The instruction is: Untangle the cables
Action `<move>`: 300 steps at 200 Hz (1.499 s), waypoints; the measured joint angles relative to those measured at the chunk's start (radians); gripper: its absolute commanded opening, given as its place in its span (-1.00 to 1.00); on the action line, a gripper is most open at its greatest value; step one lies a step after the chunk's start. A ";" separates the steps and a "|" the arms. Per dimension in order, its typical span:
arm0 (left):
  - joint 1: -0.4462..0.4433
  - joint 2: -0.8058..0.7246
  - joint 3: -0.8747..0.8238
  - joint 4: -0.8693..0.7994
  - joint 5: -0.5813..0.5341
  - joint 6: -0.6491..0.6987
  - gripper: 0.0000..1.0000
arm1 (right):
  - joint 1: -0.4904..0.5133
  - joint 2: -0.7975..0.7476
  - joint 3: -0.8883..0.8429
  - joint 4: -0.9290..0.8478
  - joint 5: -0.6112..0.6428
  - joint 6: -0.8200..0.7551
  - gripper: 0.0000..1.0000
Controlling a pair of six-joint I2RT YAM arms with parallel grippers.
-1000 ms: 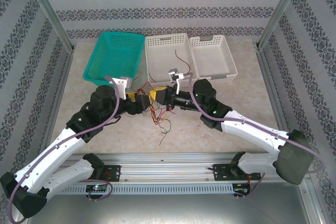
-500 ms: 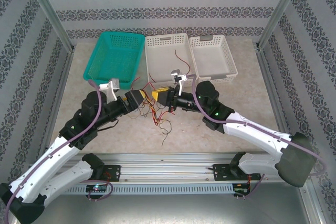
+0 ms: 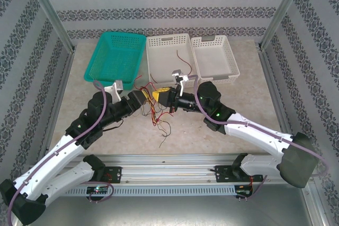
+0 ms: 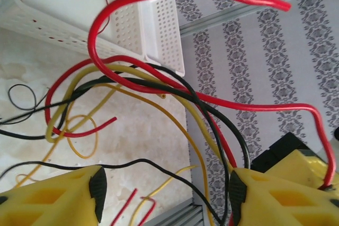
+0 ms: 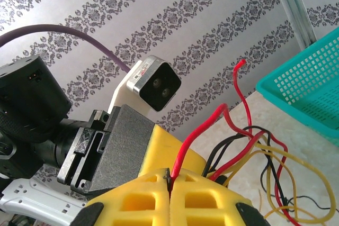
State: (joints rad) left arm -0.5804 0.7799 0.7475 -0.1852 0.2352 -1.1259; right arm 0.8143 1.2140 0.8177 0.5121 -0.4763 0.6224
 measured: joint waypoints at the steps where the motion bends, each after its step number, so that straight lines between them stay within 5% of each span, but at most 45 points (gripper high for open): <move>1: 0.000 0.000 -0.001 0.001 0.000 -0.001 0.19 | 0.000 0.001 0.000 0.001 0.000 0.000 -1.00; 39: 0.000 -0.006 -0.045 0.082 0.001 -0.037 0.04 | 0.000 0.009 -0.002 0.003 -0.001 0.000 -1.00; 74: 0.000 -0.063 -0.084 0.151 0.000 -0.056 0.17 | 0.000 0.010 -0.009 0.002 0.005 0.000 -1.00; 140: 0.000 -0.086 -0.121 0.231 0.001 -0.076 0.14 | 0.003 0.045 -0.009 0.016 0.003 0.006 -1.00; 300: 0.000 0.001 -0.121 0.234 0.045 -0.068 -0.49 | 0.028 0.056 -0.003 0.023 0.007 0.010 -1.00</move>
State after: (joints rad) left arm -0.5804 0.7807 0.6266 0.0490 0.2802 -1.1942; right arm 0.8425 1.2697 0.8146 0.5354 -0.4694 0.6327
